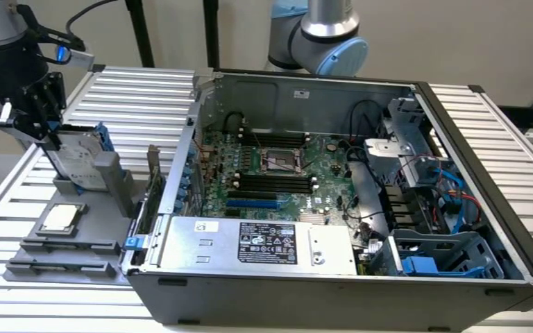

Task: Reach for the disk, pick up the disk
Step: 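Pick up the disk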

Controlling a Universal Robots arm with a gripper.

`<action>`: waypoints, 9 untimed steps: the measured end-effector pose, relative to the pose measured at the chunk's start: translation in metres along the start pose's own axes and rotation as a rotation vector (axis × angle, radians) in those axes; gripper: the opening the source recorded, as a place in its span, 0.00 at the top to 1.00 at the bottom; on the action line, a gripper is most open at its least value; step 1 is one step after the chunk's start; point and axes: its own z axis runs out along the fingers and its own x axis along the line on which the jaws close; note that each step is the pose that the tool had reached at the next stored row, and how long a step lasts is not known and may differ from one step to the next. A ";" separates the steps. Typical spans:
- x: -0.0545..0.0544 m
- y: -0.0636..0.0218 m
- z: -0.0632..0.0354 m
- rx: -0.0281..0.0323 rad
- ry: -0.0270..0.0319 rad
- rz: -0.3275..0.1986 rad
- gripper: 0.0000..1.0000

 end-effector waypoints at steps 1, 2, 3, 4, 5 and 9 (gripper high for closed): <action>0.000 0.0000 -0.0001 0.0006 0.0000 0.000 0.67; 0.000 0.0000 -0.0002 0.0012 0.0000 0.000 0.67; 0.000 0.0000 -0.0003 0.0019 0.0000 0.000 0.67; 0.000 0.0000 -0.0004 0.0027 -0.0002 0.000 0.67; 0.000 0.0000 -0.0007 0.0034 -0.0002 0.000 0.67; 0.000 0.0000 -0.0010 0.0039 -0.0001 0.000 0.67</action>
